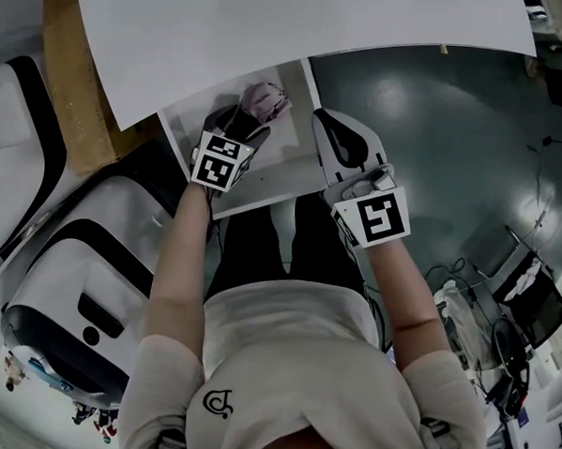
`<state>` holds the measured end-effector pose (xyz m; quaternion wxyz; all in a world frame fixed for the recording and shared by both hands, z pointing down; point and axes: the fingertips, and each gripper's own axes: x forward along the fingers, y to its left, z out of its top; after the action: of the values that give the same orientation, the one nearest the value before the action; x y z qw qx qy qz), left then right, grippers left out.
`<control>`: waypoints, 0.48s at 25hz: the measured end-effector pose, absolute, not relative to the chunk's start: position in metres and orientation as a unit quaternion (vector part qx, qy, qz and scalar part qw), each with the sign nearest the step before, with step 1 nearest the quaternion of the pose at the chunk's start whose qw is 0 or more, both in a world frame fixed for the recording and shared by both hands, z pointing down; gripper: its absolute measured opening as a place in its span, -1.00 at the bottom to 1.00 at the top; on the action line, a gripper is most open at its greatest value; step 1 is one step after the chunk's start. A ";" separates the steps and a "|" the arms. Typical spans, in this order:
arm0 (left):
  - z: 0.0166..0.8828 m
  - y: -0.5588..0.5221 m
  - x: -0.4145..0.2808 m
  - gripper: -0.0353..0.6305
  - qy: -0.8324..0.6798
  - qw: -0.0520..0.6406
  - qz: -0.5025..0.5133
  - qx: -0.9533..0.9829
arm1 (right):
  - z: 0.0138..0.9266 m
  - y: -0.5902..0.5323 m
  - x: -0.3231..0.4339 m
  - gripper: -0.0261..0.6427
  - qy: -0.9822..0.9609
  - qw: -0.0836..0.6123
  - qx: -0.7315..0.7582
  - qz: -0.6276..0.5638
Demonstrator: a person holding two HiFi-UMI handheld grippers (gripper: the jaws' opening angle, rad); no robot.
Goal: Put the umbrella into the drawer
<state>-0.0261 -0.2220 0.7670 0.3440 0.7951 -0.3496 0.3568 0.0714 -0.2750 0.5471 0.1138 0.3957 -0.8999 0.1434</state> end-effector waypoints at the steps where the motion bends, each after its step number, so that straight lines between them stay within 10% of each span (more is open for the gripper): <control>1: 0.757 -0.223 -0.026 0.18 -0.352 0.346 0.351 0.796 | 0.542 -0.275 0.069 -0.90 -0.902 0.113 0.392 0.140; 4: 0.731 -0.229 -0.025 0.07 -0.363 0.331 0.358 0.794 | 0.525 -0.277 0.067 -0.90 -0.909 0.110 0.382 0.126; 6: 0.713 -0.238 -0.026 -0.52 -0.372 0.301 0.379 0.792 | 0.513 -0.284 0.065 -0.90 -0.914 0.100 0.377 0.115; 12: 0.642 -0.247 -0.034 -0.86 -0.423 0.252 0.340 0.801 | 0.473 -0.281 0.059 -0.90 -0.919 0.085 0.375 0.084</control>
<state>-0.0341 -0.2468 0.6418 0.2520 0.8009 -0.4233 0.3403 0.0590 -0.2812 0.4730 0.0851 0.3753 -0.9192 0.0839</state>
